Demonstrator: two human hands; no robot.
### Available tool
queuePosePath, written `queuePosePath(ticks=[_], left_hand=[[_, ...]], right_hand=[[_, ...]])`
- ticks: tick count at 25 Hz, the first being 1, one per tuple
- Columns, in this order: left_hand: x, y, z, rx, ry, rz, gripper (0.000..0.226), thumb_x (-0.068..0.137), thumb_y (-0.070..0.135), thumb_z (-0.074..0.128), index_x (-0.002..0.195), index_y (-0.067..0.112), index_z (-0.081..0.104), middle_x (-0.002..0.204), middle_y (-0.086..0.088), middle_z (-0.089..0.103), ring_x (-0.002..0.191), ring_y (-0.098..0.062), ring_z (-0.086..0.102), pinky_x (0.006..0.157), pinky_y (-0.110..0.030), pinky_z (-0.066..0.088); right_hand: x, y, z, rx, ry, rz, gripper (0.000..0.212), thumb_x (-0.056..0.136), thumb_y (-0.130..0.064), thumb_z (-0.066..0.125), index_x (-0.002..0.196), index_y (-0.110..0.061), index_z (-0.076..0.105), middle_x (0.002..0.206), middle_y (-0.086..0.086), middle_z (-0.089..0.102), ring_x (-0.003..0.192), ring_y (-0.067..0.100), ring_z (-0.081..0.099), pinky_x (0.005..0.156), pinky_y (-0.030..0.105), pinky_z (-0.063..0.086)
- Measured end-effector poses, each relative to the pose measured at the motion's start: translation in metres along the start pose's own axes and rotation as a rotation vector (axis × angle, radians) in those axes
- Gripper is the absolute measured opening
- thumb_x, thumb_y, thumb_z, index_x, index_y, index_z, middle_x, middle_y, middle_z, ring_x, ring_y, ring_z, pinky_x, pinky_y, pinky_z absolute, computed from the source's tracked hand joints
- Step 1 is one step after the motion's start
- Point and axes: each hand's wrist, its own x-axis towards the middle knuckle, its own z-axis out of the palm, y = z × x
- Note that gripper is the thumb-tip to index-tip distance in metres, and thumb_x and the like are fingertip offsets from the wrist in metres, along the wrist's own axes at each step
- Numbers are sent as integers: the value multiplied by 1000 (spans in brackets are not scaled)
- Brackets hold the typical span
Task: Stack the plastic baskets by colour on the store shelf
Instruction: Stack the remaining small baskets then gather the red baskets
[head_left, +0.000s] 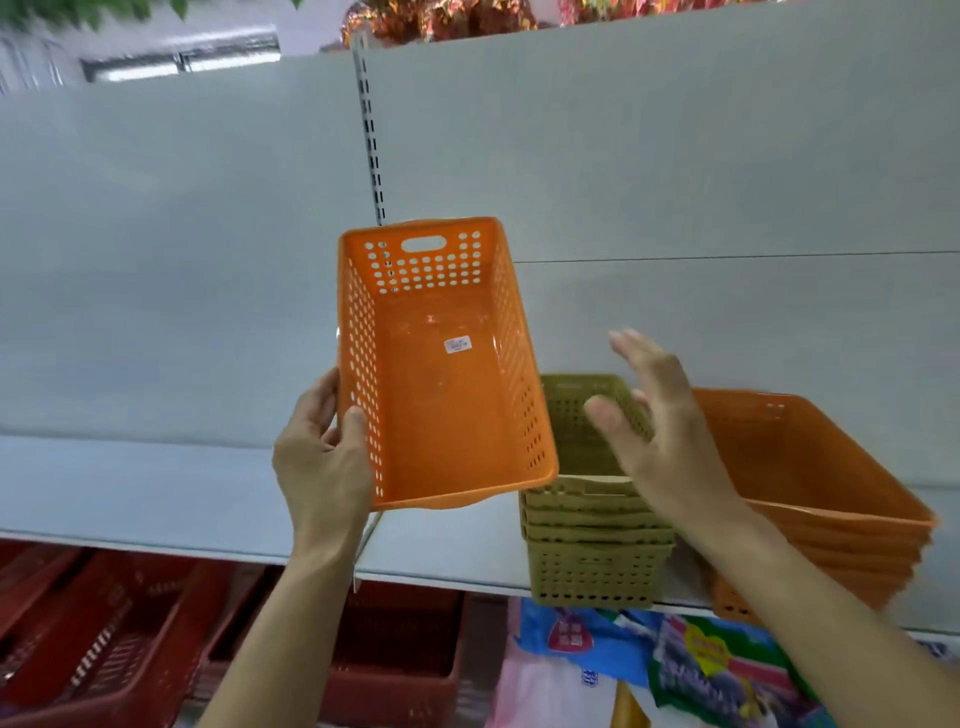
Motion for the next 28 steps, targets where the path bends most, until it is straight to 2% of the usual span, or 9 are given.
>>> queuePosePath(ticks=[3,5,8,13,18,21,23,25,28], left_hand=[[-5,16,26,19,-26,97,37,100,21,54,136,26,55,126,9,65,111,-13,66,88,-44,59],[-10,24,41,16,-37,134,36,100,24,54,135,27,55,125,12,65,112,-12,66,89,-42,58],[-24,40,66,-88,-66,137,32,99,22,55,129,33,56,117,19,66,105,-5,68,84,-31,60],[-58,54,126,-279,-229,72,35,99,13,51,130,29,54,125,2,67,99,-11,71,75,-35,62],[-94,51,203,-360,-708,-15,41,101,10,45,137,31,50,143,-4,55,116,-18,64,79,-40,62],[-105,31,238,-257,-914,16,41,101,16,45,142,25,48,161,2,29,138,-22,44,96,-45,55],[-107,14,252,-150,-1020,-7,47,101,19,47,148,21,41,164,4,21,146,-19,31,109,-48,43],[-108,5,256,-9,-1092,-16,53,101,21,48,151,21,33,161,1,29,145,-18,33,114,-47,37],[-112,5,243,226,-1072,187,60,99,29,51,154,25,26,157,3,37,144,-12,33,118,-36,26]], right_hand=[[-15,-26,0,-297,-162,-401,70,79,-62,57,140,-31,41,158,-2,26,147,18,15,111,50,30],[-24,-17,1,-398,-215,-440,62,78,-55,61,133,-28,52,155,1,36,148,20,18,111,58,31],[-32,1,-16,-352,-133,-344,46,83,-42,60,124,-22,63,143,1,53,140,18,34,109,48,39],[-42,25,-85,-546,12,-407,24,88,-26,62,104,-13,73,110,4,72,113,21,57,95,35,51],[-55,76,-172,-669,50,-245,23,89,-31,58,92,-12,71,91,2,70,99,20,58,83,34,52],[-61,111,-197,-640,17,-126,31,87,-37,55,88,-12,72,91,2,71,101,20,57,86,33,48],[-69,135,-198,-637,-45,-72,37,86,-42,52,87,-12,73,92,1,73,103,18,55,88,32,46],[-78,152,-190,-587,-99,36,35,85,-43,55,89,-15,74,94,-2,73,106,13,52,90,34,47],[-76,160,-187,-458,-118,163,12,85,-21,69,91,-13,75,97,-4,68,108,17,56,94,29,41]])
